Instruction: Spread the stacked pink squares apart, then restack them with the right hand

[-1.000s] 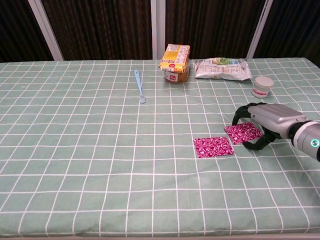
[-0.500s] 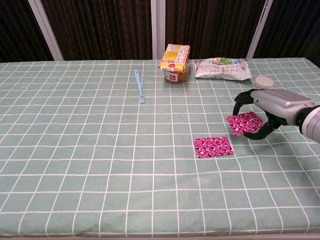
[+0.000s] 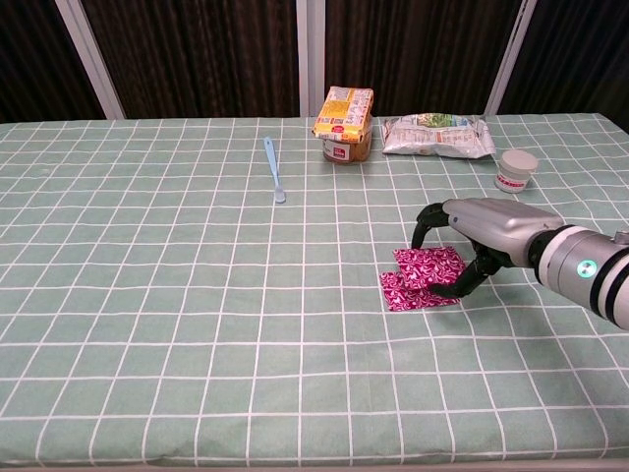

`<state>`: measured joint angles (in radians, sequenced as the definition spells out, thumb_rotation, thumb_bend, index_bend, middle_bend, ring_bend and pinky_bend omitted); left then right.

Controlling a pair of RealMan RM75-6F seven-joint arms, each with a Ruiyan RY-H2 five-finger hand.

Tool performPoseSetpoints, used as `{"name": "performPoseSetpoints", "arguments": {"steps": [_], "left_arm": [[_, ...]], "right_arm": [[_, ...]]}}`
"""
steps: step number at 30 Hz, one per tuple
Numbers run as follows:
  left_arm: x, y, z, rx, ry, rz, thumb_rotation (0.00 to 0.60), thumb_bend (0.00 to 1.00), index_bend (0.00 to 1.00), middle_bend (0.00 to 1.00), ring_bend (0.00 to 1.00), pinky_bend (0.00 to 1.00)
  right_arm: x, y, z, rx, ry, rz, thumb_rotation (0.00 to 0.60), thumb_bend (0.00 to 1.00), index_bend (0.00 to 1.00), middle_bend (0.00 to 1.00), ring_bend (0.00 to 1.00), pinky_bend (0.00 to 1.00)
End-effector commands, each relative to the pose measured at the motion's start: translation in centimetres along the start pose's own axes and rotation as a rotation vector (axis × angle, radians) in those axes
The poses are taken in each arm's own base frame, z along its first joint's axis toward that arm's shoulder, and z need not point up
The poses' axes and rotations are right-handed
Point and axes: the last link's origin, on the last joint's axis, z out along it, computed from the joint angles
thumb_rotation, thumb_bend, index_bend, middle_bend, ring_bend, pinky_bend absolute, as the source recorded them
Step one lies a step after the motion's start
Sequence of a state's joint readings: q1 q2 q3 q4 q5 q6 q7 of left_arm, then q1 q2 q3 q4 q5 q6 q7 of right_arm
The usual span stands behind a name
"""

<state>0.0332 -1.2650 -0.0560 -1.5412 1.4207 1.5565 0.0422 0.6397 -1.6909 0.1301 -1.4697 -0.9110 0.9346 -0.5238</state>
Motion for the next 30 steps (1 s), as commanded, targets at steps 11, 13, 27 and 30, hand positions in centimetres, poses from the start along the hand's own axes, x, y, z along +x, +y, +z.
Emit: {"name": "performPoseSetpoints", "arguments": {"steps": [11,13,27,30], "left_arm": [[-0.2,0.0,0.1,-0.002,-0.003,-0.004,0.600,0.16,0.21,0.15,0.14,0.14],[-0.2,-0.1,0.0,0.001,-0.002,-0.005,0.600,0.16,0.21,0.15,0.14,0.15],[-0.3,-0.2,0.0,0.003,-0.006,-0.005,0.600,0.16,0.21,0.15,0.14,0.15],[-0.2,-0.2,0.0,0.005,-0.006,-0.004,0.600,0.16,0.21,0.15,0.14,0.14]], "right_arm": [[-1.1,-1.2,-0.1,-0.024,-0.024,-0.003,0.490,0.21,0.29,0.08,0.00,0.00],[-1.2,-1.2,-0.1,-0.027,-0.026,0.000,0.489,0.21,0.29,0.07,0.00,0.00],[-1.7,-1.5,0.3,-0.010,-0.030,-0.015,0.484,0.21,0.28,0.07,0.00,0.00],[-1.8,-1.5,0.2,-0.009,-0.030,-0.014,0.484,0.21,0.27,0.07,0.00,0.00]]}}
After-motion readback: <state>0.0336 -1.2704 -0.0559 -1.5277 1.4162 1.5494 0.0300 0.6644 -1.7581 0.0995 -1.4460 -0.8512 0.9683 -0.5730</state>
